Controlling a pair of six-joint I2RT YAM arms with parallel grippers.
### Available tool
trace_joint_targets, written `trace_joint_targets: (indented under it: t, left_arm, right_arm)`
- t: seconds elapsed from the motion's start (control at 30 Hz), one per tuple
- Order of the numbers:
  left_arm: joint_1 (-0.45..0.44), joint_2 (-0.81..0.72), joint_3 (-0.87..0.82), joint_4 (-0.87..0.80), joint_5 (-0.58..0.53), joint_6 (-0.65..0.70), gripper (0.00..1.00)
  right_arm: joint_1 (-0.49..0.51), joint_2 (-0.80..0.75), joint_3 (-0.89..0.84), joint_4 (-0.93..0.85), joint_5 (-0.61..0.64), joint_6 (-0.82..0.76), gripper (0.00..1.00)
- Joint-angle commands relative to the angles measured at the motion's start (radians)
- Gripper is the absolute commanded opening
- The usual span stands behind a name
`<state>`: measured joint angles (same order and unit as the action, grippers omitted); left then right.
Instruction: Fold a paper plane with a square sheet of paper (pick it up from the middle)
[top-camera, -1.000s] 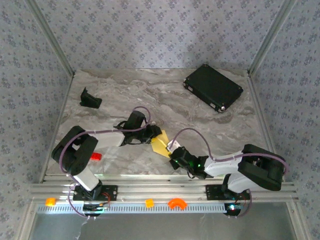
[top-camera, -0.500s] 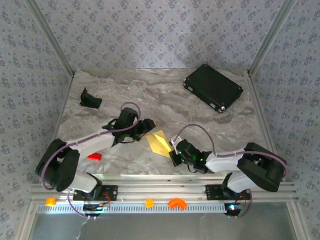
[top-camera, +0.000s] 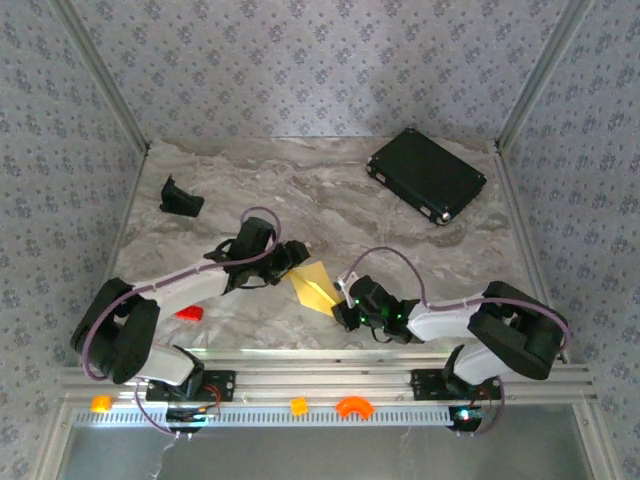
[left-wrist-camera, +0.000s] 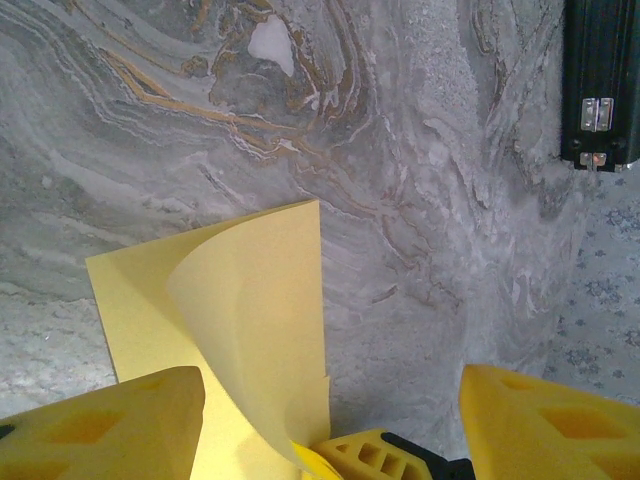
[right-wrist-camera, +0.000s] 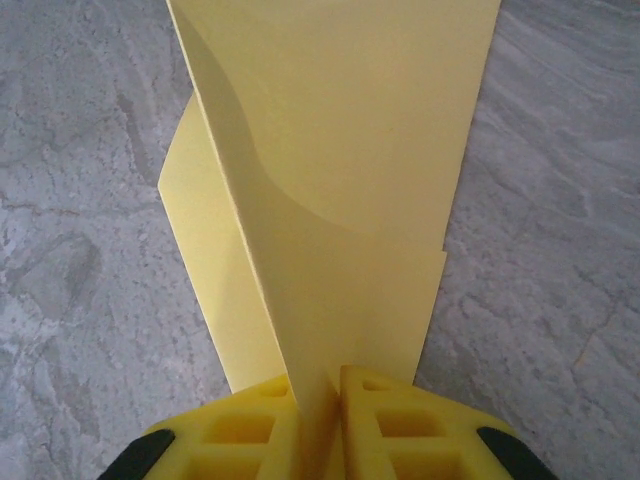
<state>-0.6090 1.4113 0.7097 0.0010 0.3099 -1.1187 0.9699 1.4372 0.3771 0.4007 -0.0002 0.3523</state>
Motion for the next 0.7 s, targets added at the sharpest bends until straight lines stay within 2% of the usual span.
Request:
trace_joint_targets:
  t: [0.0,0.23,0.37,0.53,0.67]
  left_arm:
    - [-0.005,0.009,-0.013,0.008,0.020,0.006,0.68]
    - [-0.005,-0.014,-0.019,-0.011,-0.006,-0.006,0.70]
    - [-0.005,-0.028,-0.037,-0.021,-0.033,-0.041,0.76]
    - [-0.012,0.025,-0.042,0.071,0.024,-0.080,0.76]
    - [-0.028,0.093,-0.008,0.109,0.047,-0.092,0.72]
  right_arm:
    - [-0.004,0.028,0.027,-0.022,-0.039,0.013,0.19]
    - [-0.006,0.047,0.040,-0.015,-0.042,0.029,0.18]
    - [-0.008,0.048,0.035,0.004,-0.040,0.045,0.18]
    - [-0.011,0.049,0.030,0.016,-0.034,0.049,0.18]
    - [-0.008,0.047,0.025,0.021,-0.041,0.051,0.18]
